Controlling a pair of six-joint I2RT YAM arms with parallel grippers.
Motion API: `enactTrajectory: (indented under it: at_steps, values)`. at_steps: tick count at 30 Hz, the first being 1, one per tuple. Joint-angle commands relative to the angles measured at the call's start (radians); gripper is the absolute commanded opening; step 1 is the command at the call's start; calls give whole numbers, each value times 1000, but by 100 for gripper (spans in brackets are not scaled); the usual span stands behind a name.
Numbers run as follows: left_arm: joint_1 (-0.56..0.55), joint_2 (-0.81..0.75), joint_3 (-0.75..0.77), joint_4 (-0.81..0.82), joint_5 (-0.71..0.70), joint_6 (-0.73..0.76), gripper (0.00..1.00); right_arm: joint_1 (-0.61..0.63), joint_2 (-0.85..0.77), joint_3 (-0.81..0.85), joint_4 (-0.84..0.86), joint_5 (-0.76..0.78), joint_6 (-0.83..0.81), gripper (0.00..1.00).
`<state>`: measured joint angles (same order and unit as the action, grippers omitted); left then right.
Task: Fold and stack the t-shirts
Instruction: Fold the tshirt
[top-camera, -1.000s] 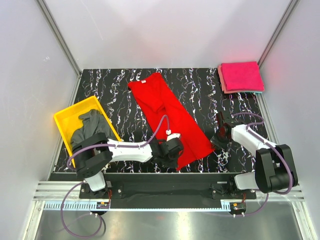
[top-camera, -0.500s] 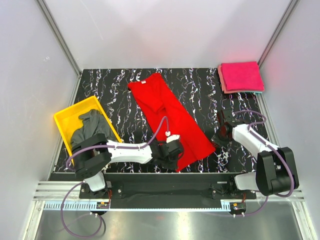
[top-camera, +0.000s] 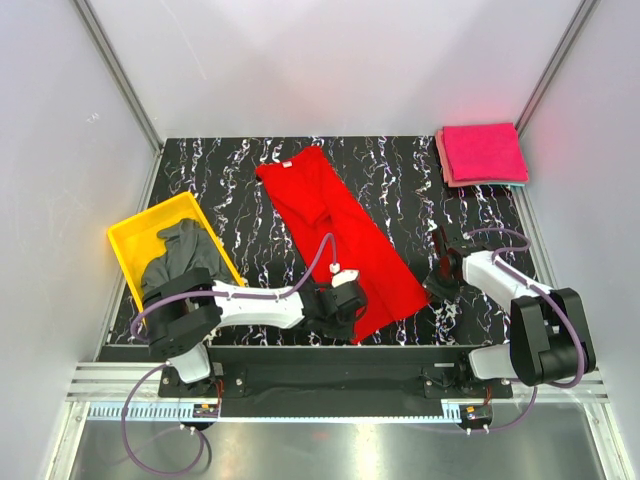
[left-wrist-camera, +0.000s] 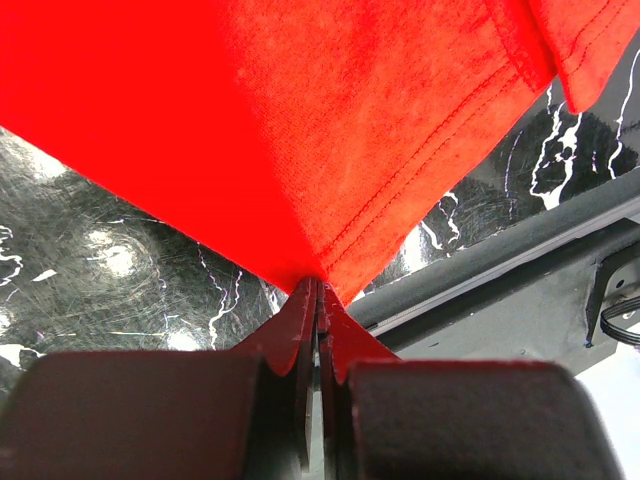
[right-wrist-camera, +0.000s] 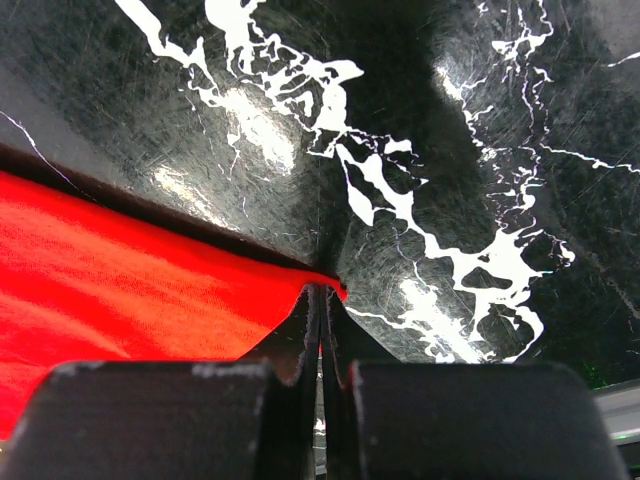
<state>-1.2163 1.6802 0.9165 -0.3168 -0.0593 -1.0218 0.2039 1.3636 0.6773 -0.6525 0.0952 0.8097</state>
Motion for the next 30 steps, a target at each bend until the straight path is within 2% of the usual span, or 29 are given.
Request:
enactTrajectory:
  at_steps: [1, 6, 11, 15, 16, 18, 20, 23, 26, 28, 30]
  values:
    - [-15, -10, -50, -100, -25, 0, 3, 5, 20, -38, 10, 9, 35, 0]
    - [-15, -43, -76, -97, -28, -11, 3, 9, -34, -33, -7, -14, 34, 0]
    - [-17, -85, -113, -102, -25, -26, 3, 9, -147, 62, -84, -77, 13, 1]
    - [-14, -148, -149, -122, -36, -47, 3, 8, -192, 177, -127, -147, -36, 12]
    - [-15, -164, -153, -136, -48, -55, 3, 8, -190, 217, -130, -156, -49, 20]
    - [-14, -235, -150, -189, -74, -60, 4, 9, -182, 249, -122, -172, -105, 28]
    - [3, -286, -134, -193, -97, -29, 6, 8, -157, 297, -104, -186, -162, 29]
    - [70, -338, -110, -141, -34, 35, 7, 8, -94, 369, -61, -206, -225, 26]
    - [171, -321, -76, -140, 19, 83, 6, 8, 22, 456, 33, -313, -348, 27]
    - [263, -313, -39, -154, 21, 129, 5, 8, 84, 527, 79, -423, -426, 36]
    - [325, -306, -6, -185, -7, 146, 5, 8, 172, 568, 83, -428, -461, 41]
